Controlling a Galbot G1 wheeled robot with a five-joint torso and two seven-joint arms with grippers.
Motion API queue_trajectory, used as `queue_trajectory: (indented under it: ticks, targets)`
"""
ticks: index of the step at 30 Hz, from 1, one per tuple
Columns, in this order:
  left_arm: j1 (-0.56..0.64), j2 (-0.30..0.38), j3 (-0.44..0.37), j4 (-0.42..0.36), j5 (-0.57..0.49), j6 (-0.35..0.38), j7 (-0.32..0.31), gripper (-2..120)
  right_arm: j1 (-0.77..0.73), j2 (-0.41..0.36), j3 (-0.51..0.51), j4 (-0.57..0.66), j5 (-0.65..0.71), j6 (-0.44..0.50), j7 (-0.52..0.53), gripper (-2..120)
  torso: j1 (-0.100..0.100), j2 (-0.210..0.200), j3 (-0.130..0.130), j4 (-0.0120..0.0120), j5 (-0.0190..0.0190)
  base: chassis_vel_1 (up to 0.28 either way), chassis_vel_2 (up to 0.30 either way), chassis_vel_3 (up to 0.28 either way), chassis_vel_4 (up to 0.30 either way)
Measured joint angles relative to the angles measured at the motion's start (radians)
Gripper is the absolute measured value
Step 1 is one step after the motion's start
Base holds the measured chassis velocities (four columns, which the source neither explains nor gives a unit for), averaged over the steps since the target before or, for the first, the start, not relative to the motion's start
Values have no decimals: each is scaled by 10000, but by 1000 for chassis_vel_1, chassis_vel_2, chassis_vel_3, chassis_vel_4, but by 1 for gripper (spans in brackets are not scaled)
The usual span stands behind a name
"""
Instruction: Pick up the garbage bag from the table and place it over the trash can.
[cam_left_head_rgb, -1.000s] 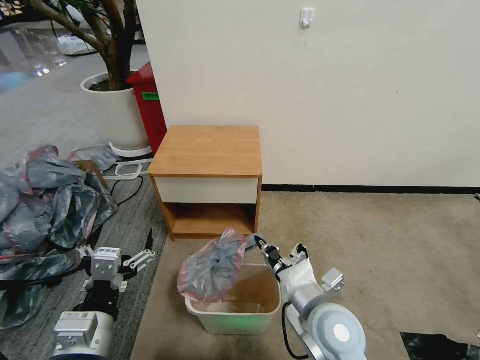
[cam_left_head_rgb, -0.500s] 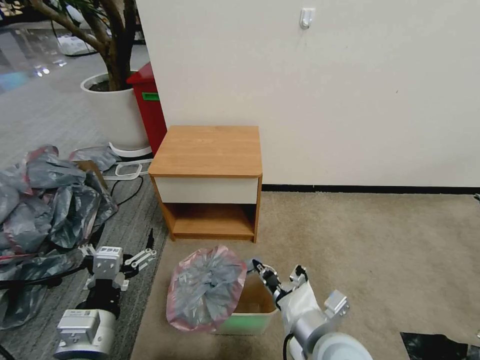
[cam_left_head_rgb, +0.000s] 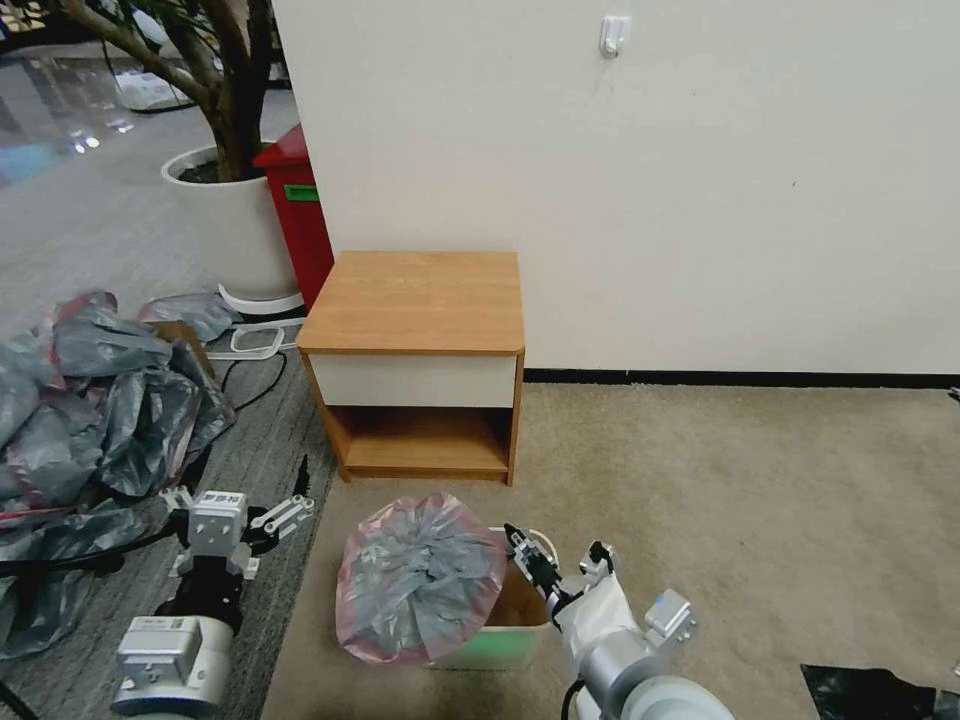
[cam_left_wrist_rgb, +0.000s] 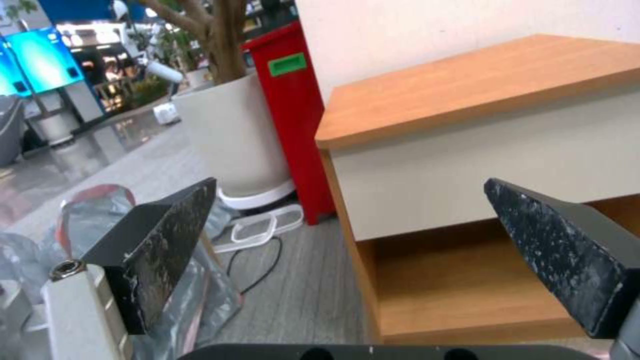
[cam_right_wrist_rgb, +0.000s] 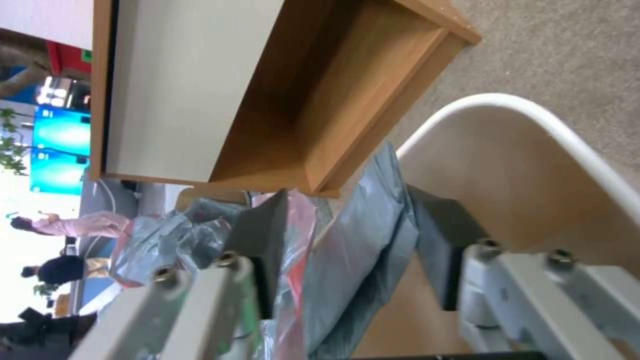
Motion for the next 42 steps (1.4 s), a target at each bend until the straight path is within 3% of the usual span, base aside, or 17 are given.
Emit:
queue_trajectory:
  ticks: [13,22,28,35,42]
  targets:
    - [-6,38,109,-18,-7,-4,16,100,-142,-34,-18,405,-522,137,196,98,0,0,0,0,0,0,0,0,0]
    - [-46,253,647,137,87,33,389,100,-178,-93,-2,659,-982,188,173,100,0,0,0,0,0,0,0,0,0]
    - [-456,757,1831,607,584,420,485,100,-221,-117,-3,623,-1319,329,157,100,0,0,-1,-1,0,0,0,0,0]
    - [-704,895,3366,979,844,1845,-217,100,-265,-166,25,621,-1451,424,158,100,0,0,0,-1,1,0,0,0,0]
    - [-799,815,4478,1147,865,2241,-466,100,-306,-125,-10,594,-1576,505,166,100,0,-1,0,-1,1,0,0,0,0]
